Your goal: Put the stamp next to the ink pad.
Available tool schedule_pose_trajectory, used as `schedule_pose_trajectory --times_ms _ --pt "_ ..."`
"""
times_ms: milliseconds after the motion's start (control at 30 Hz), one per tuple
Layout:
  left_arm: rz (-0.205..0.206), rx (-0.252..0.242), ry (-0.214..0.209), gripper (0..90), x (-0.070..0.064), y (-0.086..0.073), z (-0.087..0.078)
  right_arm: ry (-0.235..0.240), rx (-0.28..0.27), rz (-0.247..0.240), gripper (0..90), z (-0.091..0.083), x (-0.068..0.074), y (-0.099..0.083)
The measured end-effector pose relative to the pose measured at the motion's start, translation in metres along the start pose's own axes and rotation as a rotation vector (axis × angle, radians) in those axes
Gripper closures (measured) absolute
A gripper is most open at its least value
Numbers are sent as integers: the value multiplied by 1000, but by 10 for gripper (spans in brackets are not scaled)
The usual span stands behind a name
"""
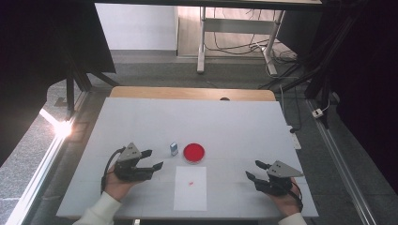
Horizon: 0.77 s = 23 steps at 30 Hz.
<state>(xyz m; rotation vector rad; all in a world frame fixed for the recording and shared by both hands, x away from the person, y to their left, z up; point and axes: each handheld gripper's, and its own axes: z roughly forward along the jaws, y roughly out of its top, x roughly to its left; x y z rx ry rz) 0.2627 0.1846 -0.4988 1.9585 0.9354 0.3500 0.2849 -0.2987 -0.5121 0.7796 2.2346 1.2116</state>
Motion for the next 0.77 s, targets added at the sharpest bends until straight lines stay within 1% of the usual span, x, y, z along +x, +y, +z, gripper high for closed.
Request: schedule_pose_trajectory --times_ms 167,333,367,433,500,767 --pt "-8 6 -2 344 -4 -21 -19 0 -3 0 416 -1 -2 -1" --pt "-11 6 7 344 -6 -34 -31 -6 -6 1 416 -2 -4 -1" --pt "-10 5 10 344 -6 -35 -32 -2 -8 1 416 -2 -4 -1" --pt "-15 3 8 344 -5 -36 -34 -10 -12 -6 416 -2 -4 0" --pt "-18 0 5 344 -5 -37 -34 -9 -19 -5 417 -2 -4 0" --pt "-16 -1 6 341 -4 -37 -35 -13 -13 -13 416 -2 -3 0"
